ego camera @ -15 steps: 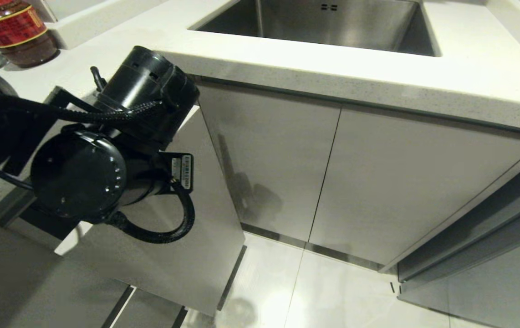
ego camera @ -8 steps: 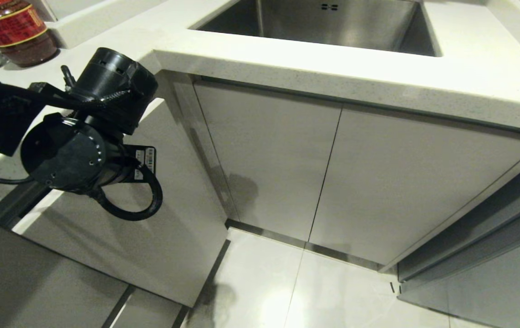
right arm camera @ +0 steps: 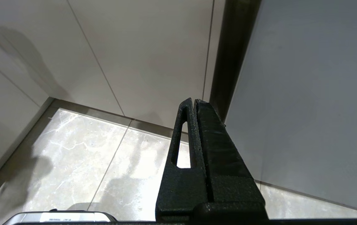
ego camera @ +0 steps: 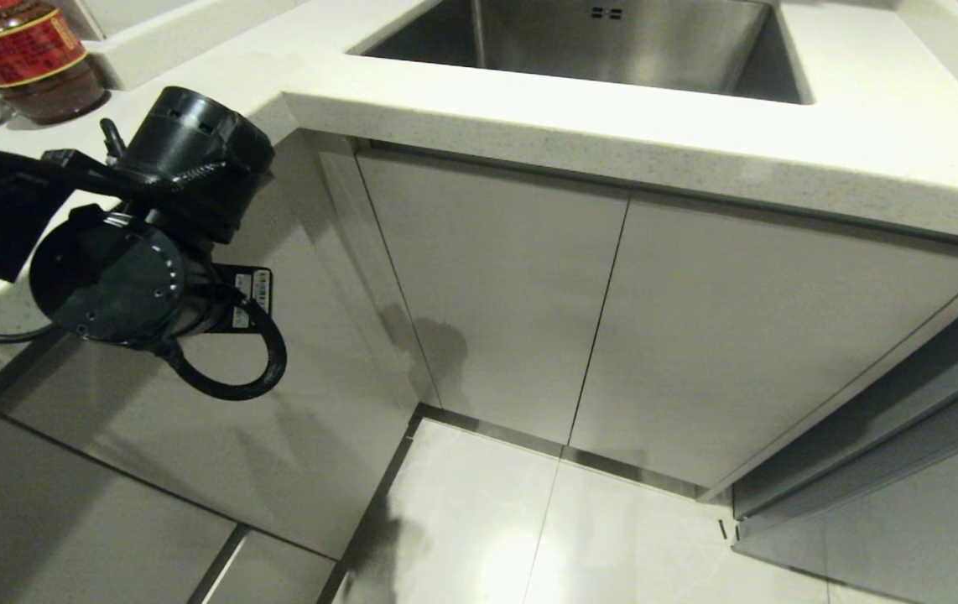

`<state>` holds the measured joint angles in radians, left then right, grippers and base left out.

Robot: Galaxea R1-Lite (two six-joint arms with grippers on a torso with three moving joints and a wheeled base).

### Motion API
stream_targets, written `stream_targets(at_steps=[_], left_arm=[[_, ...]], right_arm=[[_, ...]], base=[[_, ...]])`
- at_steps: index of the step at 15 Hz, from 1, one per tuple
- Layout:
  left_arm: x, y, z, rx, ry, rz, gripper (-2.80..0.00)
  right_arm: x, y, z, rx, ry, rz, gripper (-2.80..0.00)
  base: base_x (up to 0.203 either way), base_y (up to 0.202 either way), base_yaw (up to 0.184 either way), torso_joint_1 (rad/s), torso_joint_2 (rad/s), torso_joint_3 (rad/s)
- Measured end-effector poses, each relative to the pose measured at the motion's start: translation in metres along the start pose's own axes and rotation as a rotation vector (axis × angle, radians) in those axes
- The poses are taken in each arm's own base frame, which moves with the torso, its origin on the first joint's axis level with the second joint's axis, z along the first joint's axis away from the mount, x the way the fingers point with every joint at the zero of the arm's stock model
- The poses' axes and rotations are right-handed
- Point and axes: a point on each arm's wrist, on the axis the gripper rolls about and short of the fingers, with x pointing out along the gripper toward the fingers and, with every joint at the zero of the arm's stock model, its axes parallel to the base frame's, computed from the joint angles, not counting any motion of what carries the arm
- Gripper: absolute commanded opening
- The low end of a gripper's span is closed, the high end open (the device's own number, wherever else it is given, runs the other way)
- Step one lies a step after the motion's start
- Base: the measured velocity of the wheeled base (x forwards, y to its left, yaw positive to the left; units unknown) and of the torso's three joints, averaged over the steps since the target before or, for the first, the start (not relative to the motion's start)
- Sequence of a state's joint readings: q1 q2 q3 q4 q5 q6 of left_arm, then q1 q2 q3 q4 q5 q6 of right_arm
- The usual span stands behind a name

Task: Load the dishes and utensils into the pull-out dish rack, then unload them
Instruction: Close the cupboard

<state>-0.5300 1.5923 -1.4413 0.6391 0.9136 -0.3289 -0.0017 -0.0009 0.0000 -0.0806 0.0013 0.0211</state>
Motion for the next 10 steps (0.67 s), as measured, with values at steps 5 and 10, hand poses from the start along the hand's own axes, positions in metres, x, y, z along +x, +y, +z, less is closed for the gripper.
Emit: stream_targets(at_steps=[5,10], left_arm=[[-0.009,-0.003,-0.004,0.021,-0.009,-0.037,-2.8],[-0.038,-0.006,-0.007,0.036,-0.008,-0.274,-2.8]], right_arm=[[0.0,0.0,0.0,0.0,0.0,0.0,-2.8],[0.0,0.0,0.0,0.0,0.0,0.0,-2.8]], base=[[0.0,0.0,0.0,0.0,0.0,0.0],[0.0,0.0,0.0,0.0,0.0,0.0]])
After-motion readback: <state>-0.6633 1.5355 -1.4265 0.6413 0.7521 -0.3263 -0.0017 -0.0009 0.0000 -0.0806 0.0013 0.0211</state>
